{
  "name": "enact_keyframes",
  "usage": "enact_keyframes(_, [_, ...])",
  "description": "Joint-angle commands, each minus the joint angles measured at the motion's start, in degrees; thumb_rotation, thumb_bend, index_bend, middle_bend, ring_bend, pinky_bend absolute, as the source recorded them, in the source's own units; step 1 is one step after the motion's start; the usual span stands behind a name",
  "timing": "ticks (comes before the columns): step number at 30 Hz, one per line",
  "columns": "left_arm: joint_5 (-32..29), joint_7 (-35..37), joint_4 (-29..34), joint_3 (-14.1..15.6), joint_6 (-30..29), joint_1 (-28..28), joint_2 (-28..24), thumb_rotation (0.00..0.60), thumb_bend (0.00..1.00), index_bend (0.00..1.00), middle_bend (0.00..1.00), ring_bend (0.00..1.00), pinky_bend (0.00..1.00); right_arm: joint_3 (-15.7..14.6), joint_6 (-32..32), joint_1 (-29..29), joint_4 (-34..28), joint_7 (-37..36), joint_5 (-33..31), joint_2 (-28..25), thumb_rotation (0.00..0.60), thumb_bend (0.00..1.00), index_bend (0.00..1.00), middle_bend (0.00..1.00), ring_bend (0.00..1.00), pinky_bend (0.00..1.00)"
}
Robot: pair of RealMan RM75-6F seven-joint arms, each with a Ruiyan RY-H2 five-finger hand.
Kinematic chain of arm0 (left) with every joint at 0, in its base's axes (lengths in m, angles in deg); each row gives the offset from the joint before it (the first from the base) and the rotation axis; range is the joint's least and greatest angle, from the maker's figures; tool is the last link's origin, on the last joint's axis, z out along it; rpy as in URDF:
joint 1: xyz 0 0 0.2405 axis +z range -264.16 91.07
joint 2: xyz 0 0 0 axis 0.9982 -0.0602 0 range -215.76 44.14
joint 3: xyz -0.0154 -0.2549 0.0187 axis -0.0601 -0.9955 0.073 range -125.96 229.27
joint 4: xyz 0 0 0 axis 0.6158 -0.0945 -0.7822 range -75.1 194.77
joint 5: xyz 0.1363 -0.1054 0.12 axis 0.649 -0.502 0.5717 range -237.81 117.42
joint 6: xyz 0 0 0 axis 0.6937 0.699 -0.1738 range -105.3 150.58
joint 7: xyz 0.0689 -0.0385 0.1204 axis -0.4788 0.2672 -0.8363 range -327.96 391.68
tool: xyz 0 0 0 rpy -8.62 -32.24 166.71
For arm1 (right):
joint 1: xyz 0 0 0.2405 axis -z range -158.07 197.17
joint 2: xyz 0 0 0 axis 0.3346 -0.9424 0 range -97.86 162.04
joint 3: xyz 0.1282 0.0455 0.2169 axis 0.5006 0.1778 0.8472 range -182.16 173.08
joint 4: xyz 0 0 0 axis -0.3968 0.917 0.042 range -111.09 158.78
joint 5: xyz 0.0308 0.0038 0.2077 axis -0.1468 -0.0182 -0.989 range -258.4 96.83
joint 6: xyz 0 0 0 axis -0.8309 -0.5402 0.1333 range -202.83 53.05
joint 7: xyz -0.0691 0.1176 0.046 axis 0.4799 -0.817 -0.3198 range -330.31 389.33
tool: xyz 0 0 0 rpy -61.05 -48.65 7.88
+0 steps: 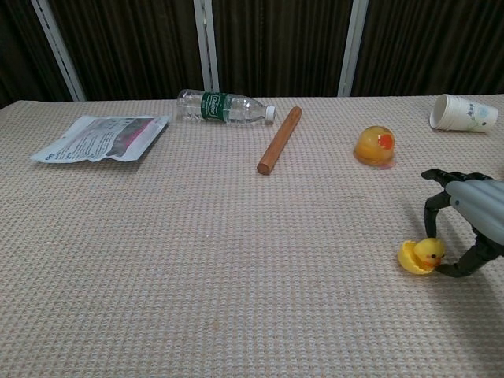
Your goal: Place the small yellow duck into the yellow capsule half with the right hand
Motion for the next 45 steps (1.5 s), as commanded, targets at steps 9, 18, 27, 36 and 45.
enact_keyframes(9, [0.3, 0.1, -0.2, -0.1, -0.5, 0.1, 0.1, 0.6, 0.0, 0.0, 0.0, 0.0, 0.2, -0.6, -1.1, 0.2, -2.7, 1.9, 1.8, -0.2, 0.6, 0.15, 0.54, 0.0, 0.0, 0.0])
enact_keyframes(18, [0.3, -0.1, -0.1, -0.2, -0.7, 0.1, 0.1, 0.6, 0.0, 0.0, 0.0, 0.0, 0.2, -0.7, -1.0, 0.3, -3.2, 3.0, 2.2, 0.8, 0.6, 0.15, 0.54, 0.0, 0.0, 0.0])
enact_keyframes(27, [0.2, -0.1, -0.1, -0.2, -0.5, 0.1, 0.0, 0.6, 0.0, 0.0, 0.0, 0.0, 0.2, 0.3, 0.3, -0.5, -1.7, 3.4, 1.4, 2.1, 0.6, 0.15, 0.54, 0.0, 0.0, 0.0])
enact_keyframes(36, [0.2, 0.2, -0.1, -0.2, -0.4, 0.0, 0.0, 0.6, 0.0, 0.0, 0.0, 0.0, 0.2, 1.1, 1.1, -1.1, -1.5, 3.7, 1.0, 1.9, 0.6, 0.15, 0.54, 0.0, 0.0, 0.0])
enact_keyframes(45, [0.2, 0.0, -0.1, -0.3, -0.6, 0.1, 0.0, 0.6, 0.0, 0.0, 0.0, 0.0, 0.2, 0.9, 0.9, -1.0, -2.0, 3.9, 1.0, 1.6, 0.6, 0.15, 0.54, 0.0, 0.0, 0.0])
